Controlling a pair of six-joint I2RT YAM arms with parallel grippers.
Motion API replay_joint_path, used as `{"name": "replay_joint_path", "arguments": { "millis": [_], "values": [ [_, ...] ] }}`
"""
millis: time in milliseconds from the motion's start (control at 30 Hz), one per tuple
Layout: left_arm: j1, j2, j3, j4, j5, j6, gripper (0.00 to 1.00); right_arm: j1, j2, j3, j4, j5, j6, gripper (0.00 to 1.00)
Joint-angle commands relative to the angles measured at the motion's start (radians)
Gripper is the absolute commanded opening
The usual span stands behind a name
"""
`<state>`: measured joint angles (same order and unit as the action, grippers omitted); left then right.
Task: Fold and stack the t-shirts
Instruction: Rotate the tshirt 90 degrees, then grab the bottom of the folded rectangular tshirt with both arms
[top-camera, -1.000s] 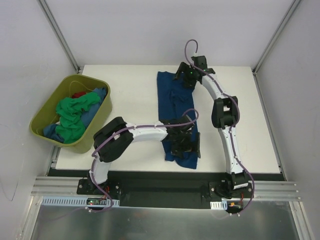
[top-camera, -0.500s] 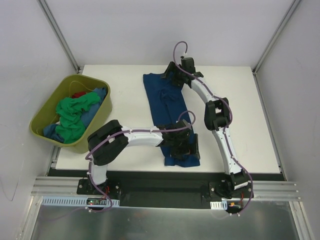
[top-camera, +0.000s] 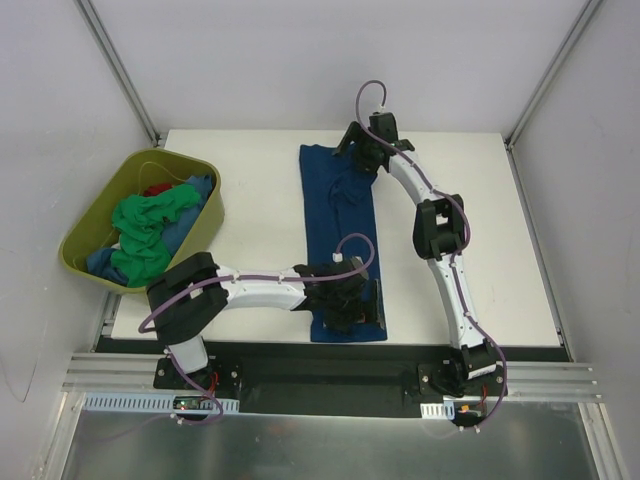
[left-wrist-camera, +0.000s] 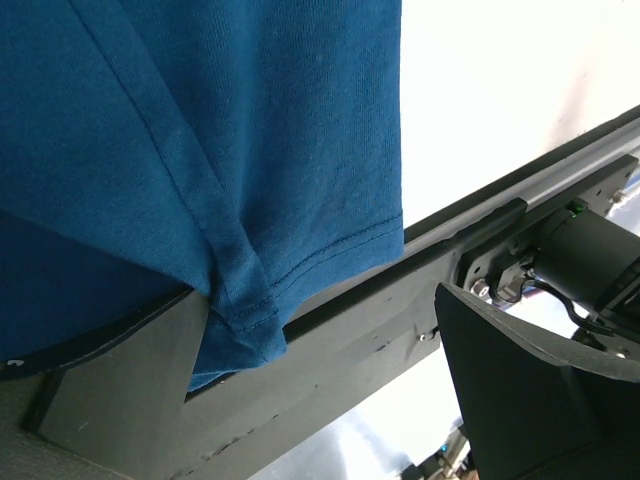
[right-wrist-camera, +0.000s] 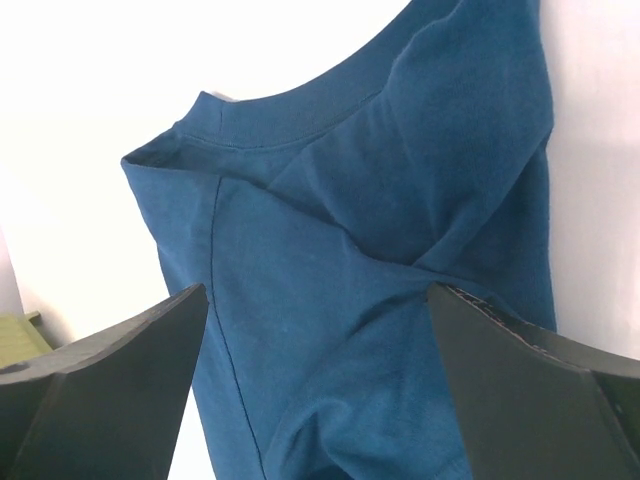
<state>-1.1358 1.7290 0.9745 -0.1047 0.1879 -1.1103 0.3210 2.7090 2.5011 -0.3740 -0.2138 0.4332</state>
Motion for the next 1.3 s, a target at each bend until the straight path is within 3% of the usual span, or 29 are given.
{"name": "replay_joint_path", "arguments": {
  "millis": [0,133,233,433,633,800,933,1033,1200,1267],
  "values": [
    [-0.036,-0.028,0.003,-0.148,-0.034,0.043,0.99,-0.023,-0.09,0.005,-0.109,0.093,-0.054,0.97],
    [-0.054,-0.097,0.064,-0.197,-0.105,0.119,0.99,-0.014,-0.241,-0.021,-0.105,0.022,-0.175,0.97],
    [-0.068,-0.144,0.116,-0.3,-0.18,0.165,0.99,0.021,-0.392,-0.03,-0.149,0.069,-0.275,0.97],
    [-0.078,-0.331,0.023,-0.38,-0.245,0.156,0.99,0.044,-0.737,-0.287,-0.163,0.128,-0.317,0.97],
    [-0.071,-0.522,-0.16,-0.501,-0.317,0.058,0.99,0.046,-1.176,-0.936,-0.184,0.203,-0.269,0.97],
    [-0.042,-0.597,-0.289,-0.504,-0.318,0.01,0.98,0.072,-1.535,-1.481,-0.221,0.208,-0.11,0.97],
    [-0.039,-0.565,-0.278,-0.489,-0.32,0.013,0.89,0.226,-1.756,-1.735,-0.253,0.241,-0.026,0.97],
    [-0.032,-0.51,-0.266,-0.464,-0.332,0.013,0.81,0.355,-1.828,-1.867,-0.249,0.228,0.06,0.99],
    [-0.022,-0.431,-0.252,-0.403,-0.298,0.015,0.63,0.527,-1.898,-1.932,-0.298,0.264,0.163,0.95],
    [-0.021,-0.41,-0.257,-0.388,-0.292,0.012,0.55,0.602,-1.876,-1.949,-0.287,0.275,0.211,0.89]
  ]
}}
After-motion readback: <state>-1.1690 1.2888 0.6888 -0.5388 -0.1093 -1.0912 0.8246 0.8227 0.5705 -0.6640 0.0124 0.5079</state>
